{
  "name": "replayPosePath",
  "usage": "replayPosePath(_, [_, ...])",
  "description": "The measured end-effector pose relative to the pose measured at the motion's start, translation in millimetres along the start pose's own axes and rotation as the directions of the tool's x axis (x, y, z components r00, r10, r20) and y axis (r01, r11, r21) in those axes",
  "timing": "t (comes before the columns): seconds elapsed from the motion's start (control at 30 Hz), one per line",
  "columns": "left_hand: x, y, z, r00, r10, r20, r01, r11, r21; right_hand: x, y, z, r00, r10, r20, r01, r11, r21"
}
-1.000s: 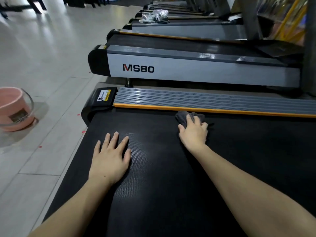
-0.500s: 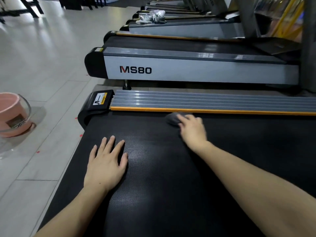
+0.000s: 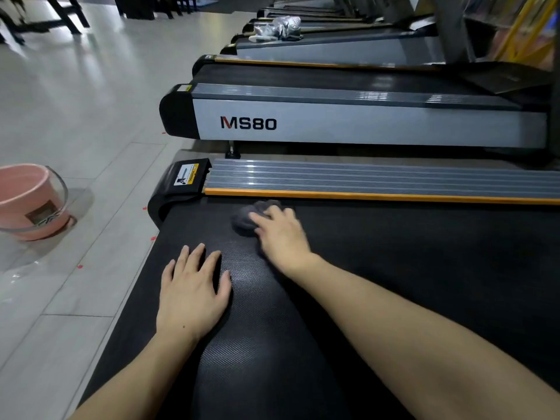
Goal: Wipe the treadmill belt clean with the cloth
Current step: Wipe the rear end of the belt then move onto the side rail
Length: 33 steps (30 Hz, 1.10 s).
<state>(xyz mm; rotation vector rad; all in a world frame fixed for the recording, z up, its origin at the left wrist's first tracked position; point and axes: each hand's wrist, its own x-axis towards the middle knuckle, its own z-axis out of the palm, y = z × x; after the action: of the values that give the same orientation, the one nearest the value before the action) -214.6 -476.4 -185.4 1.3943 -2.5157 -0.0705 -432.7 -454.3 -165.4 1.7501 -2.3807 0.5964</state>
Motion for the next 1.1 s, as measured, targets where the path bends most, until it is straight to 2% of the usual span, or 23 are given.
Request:
replayPosePath(0.07, [-0.3,2.0,-0.2,1.0,-0.008,-0.001,0.008,1.0,0.003,-20.7,65.9,-18.3,0.983,0.152,-0.105,-0.158,0.986,-0.052])
replayPosePath(0.17, [1.2,6.1,1.1,1.0,-0.015,-0.009,0.015,1.0,0.0,-56.4,141.0,-49.1,0.89,0.411,-0.199,-0.431,0.9,-0.065])
replayPosePath(0.23, [2.1,6.2,1.2,1.0,-0.013,-0.01,0.013,1.0,0.004,-60.3,140.8,-51.1,0.827,0.521,-0.213,-0.542,0.838,-0.055])
replayPosePath(0.3, [1.2,5.3,1.5,1.0,-0.015,-0.015,0.015,1.0,-0.001,-48.3,106.4,-39.9,0.779,0.584,-0.227,-0.61,0.79,-0.063])
replayPosePath(0.33, [1.0,4.8,1.6,1.0,-0.015,-0.021,0.015,1.0,-0.006,-39.6,81.3,-30.4,0.788,0.575,-0.22,-0.601,0.796,-0.07])
replayPosePath(0.4, [1.6,3.9,2.1,0.999,-0.011,-0.03,0.011,1.0,-0.013,-21.3,23.7,-10.2,0.86,0.482,-0.167,-0.495,0.868,-0.046])
replayPosePath(0.5, [1.5,1.9,1.7,0.998,-0.012,-0.054,0.012,1.0,-0.016,-11.3,-39.7,10.5,0.983,0.183,-0.007,-0.182,0.983,0.03])
replayPosePath(0.57, [0.9,2.4,0.7,0.998,-0.006,-0.058,0.005,1.0,-0.017,-11.9,-17.2,-1.9,0.999,-0.015,0.028,0.014,0.999,0.041])
replayPosePath(0.6, [0.7,2.5,0.7,0.998,-0.003,-0.057,0.002,1.0,-0.015,-16.8,10.8,-9.0,0.999,-0.042,-0.003,0.042,0.999,0.009])
replayPosePath(0.67, [1.2,2.8,1.4,0.998,-0.004,-0.055,0.003,1.0,-0.017,-34.1,84.3,-26.6,0.991,0.077,-0.107,-0.084,0.994,-0.069])
replayPosePath(0.77, [1.2,5.1,3.2,0.998,-0.004,-0.055,0.004,1.0,-0.01,-72.7,170.5,-60.6,0.903,0.376,-0.206,-0.401,0.911,-0.094])
replayPosePath(0.83, [3.1,5.3,3.2,0.999,-0.009,-0.052,0.008,1.0,-0.013,-76.4,172.1,-64.2,0.823,0.516,-0.236,-0.549,0.829,-0.103])
replayPosePath(0.9, [2.4,6.2,3.4,0.999,-0.009,-0.046,0.008,1.0,-0.019,-63.3,135.4,-53.4,0.759,0.602,-0.248,-0.641,0.757,-0.128])
replayPosePath(0.93, [1.7,6.0,3.2,0.999,-0.012,-0.046,0.012,1.0,-0.02,-54.6,107.6,-42.8,0.766,0.598,-0.233,-0.635,0.761,-0.133])
replayPosePath(1.0, [3.2,6.0,1.5,0.999,-0.018,-0.052,0.016,0.999,-0.031,-37.7,43.4,-21.8,0.847,0.503,-0.17,-0.522,0.848,-0.089])
replayPosePath(1.1, [3.4,3.6,0.5,0.998,-0.006,-0.062,0.005,1.0,-0.019,-38.7,-36.4,0.4,0.987,0.161,-0.024,-0.161,0.987,0.007])
